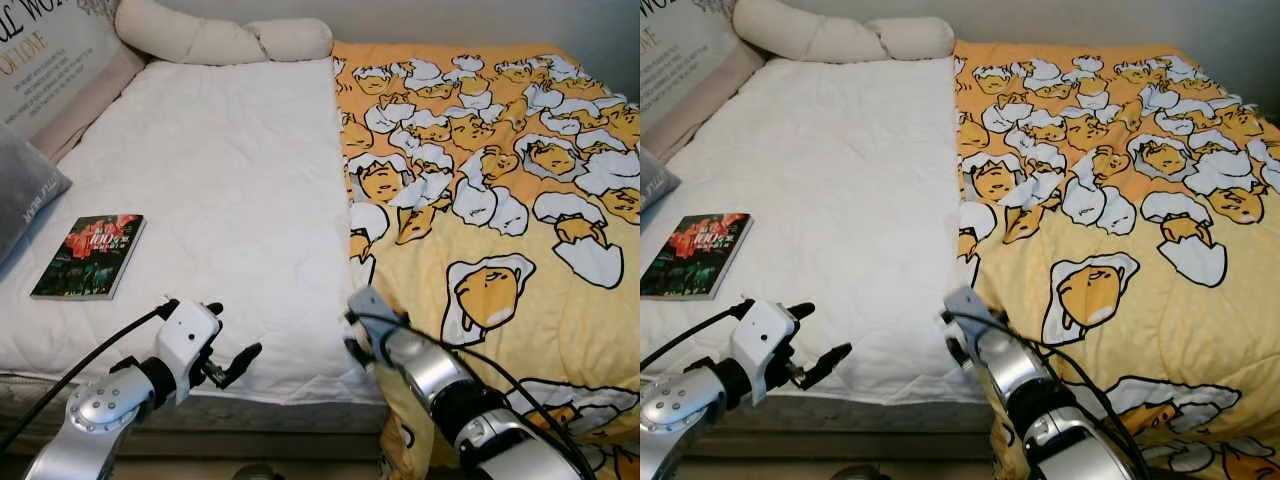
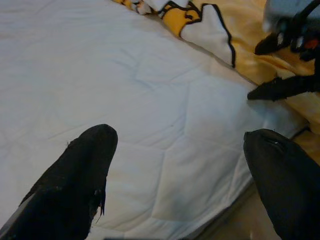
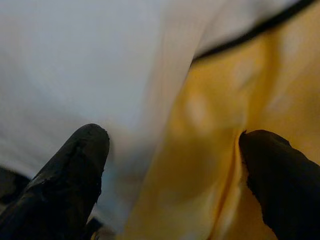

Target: Clean up the room

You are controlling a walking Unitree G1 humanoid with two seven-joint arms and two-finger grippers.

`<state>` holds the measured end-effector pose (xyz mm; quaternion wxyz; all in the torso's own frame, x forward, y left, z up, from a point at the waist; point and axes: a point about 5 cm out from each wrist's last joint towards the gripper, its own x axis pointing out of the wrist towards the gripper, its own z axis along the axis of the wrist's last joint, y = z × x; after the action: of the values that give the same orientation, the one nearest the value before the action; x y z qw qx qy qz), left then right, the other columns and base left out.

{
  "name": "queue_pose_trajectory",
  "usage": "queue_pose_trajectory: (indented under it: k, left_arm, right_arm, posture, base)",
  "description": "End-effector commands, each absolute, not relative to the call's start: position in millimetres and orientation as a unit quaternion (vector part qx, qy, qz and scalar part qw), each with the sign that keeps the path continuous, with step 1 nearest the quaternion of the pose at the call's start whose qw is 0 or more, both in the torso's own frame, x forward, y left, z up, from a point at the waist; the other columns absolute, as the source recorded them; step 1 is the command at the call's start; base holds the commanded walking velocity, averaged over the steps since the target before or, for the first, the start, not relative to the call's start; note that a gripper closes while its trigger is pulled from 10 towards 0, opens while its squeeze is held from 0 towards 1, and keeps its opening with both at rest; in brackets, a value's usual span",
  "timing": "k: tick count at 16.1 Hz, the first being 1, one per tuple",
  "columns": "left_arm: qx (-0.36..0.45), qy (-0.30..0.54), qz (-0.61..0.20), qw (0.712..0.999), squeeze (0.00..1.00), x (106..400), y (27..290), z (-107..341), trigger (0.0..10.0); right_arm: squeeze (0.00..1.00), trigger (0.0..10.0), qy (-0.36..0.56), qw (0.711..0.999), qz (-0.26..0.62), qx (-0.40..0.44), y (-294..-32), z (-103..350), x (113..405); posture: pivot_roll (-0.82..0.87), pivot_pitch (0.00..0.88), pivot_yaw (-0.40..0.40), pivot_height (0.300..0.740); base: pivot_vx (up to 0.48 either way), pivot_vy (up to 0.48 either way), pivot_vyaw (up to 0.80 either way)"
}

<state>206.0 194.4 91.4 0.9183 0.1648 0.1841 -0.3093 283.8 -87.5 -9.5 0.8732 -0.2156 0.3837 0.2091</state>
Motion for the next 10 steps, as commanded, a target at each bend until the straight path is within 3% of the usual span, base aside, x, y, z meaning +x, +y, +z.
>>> queue_pose_trajectory:
  k: [1,2,3,4,10]
  left_arm:
    - [0.169,0.181,-0.327,0.912,0.00,208,193,95,10.0]
    - [0.169,0.183,-0.334,0.909,0.00,208,193,95,10.0]
    - [0.168,0.185,-0.344,0.905,0.00,208,192,95,10.0]
    - [0.169,0.186,-0.348,0.903,0.00,208,193,95,10.0]
    - [0.175,0.189,-0.356,0.898,0.00,210,195,96,10.0]
  right_arm:
    - [0.00,10.0,0.402,0.872,0.199,-0.195,-89,-15,281]
    - [0.00,10.0,0.409,0.871,0.194,-0.190,-90,-18,279]
    - [0.00,6.5,0.409,0.871,0.184,-0.200,-94,-20,279]
    - [0.00,0.0,0.410,0.871,0.177,-0.202,-97,-20,280]
    - [0.00,0.0,0.410,0.877,0.163,-0.190,-100,-19,284]
  posture:
    - [0.18,0.033,0.041,0.740]
    - [0.18,0.036,0.043,0.740]
    - [0.18,0.041,0.043,0.740]
    - [0.19,0.043,0.044,0.740]
    - [0.21,0.053,0.040,0.740]
  base:
    - [0.000,0.000,0.00]
    - [0.000,0.000,0.00]
    - [0.000,0.000,0.00]
    - [0.000,0.000,0.00]
    - [0.000,0.000,0.00]
